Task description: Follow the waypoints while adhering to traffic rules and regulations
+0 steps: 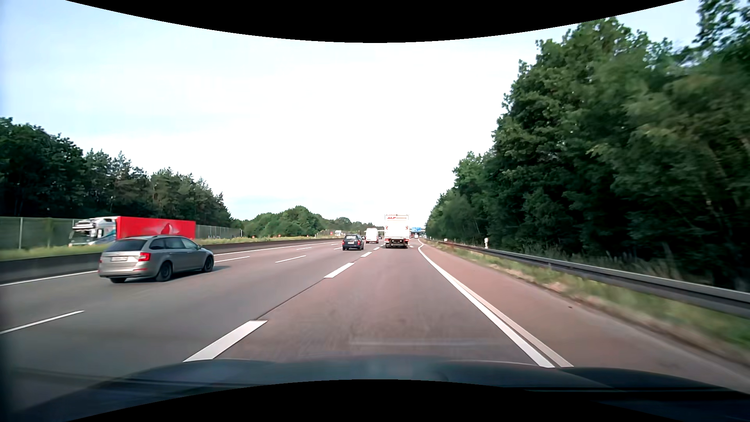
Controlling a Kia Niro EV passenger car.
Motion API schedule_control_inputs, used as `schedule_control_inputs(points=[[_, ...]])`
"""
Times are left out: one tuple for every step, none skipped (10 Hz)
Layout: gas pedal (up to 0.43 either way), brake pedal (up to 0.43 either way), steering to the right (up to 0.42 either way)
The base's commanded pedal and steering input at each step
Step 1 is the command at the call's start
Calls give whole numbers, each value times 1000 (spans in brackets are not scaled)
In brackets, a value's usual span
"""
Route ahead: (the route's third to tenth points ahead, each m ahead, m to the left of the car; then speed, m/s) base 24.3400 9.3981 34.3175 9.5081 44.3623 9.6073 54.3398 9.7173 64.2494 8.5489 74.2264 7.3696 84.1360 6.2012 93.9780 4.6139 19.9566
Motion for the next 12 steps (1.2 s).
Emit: schedule_control_inputs(points=[[87, 0, -3], [87, 0, -3], [87, 0, -2], [87, 0, -2], [87, 0, -2], [87, 0, -2], [87, 0, -2], [87, 0, -2], [87, 0, -2], [87, 0, -2], [87, 0, -2], [87, 0, -2]])
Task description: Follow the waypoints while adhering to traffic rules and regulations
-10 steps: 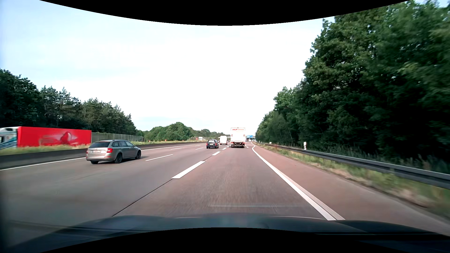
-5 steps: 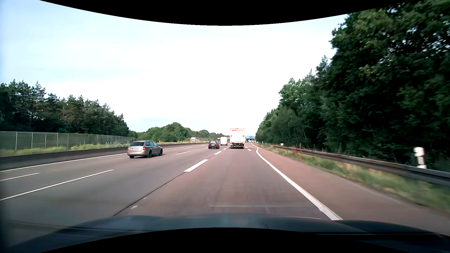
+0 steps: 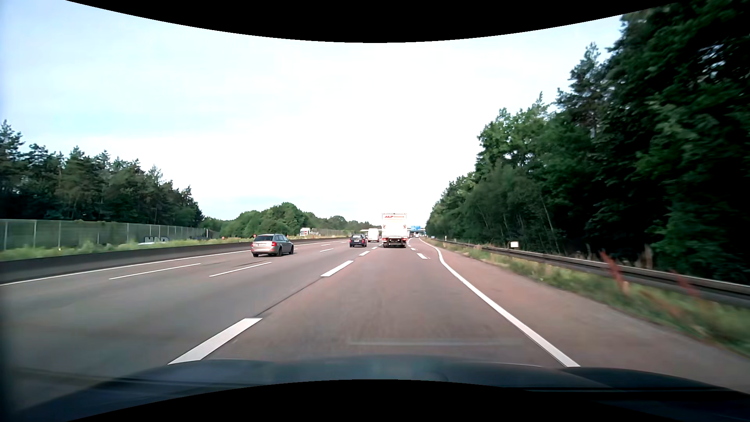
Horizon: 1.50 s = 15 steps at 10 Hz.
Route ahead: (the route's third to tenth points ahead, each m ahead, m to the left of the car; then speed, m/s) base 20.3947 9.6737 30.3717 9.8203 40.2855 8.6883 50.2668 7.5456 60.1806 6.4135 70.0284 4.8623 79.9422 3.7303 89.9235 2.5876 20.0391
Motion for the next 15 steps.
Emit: schedule_control_inputs(points=[[87, 0, -2], [87, 0, -2], [87, 0, -2], [87, 0, -2], [87, 0, -2], [87, 0, -2], [87, 0, -2], [87, 0, -2], [87, 0, -2], [87, 0, -2], [87, 0, -2], [87, 0, -2], [87, 0, -2], [87, 0, -2], [87, 0, -2]])
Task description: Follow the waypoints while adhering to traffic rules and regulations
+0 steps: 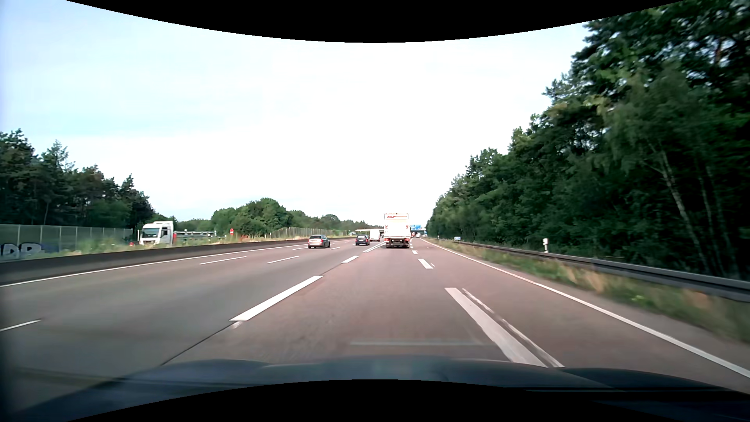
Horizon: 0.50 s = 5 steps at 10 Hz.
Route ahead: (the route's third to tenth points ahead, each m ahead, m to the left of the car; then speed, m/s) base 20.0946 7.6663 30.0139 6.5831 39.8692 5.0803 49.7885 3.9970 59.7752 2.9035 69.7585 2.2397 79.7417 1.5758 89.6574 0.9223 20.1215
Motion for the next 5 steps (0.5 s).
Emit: schedule_control_inputs(points=[[87, 0, -2], [87, 0, -2], [87, 0, -2], [87, 0, -2], [87, 0, -2]])
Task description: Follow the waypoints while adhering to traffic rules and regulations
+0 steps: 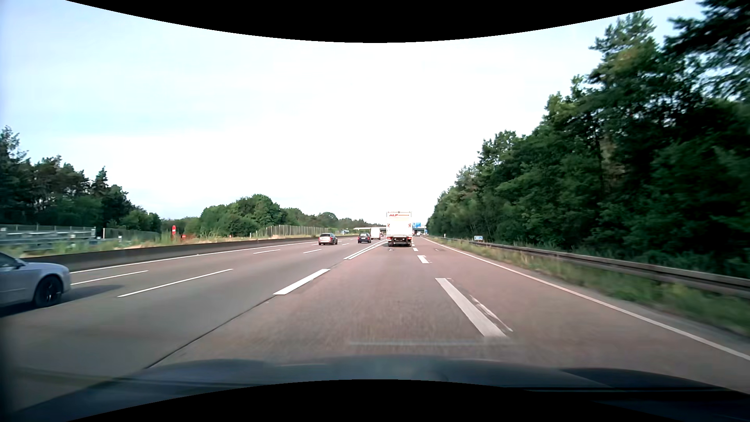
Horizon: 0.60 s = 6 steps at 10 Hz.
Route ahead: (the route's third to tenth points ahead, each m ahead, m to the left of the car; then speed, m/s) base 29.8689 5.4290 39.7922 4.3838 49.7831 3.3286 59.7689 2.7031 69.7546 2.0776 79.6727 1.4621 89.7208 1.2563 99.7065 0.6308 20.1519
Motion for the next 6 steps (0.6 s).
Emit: schedule_control_inputs(points=[[87, 0, -2], [87, 0, -2], [87, 0, -2], [87, 0, -2], [87, 0, -2], [87, 0, -2]])
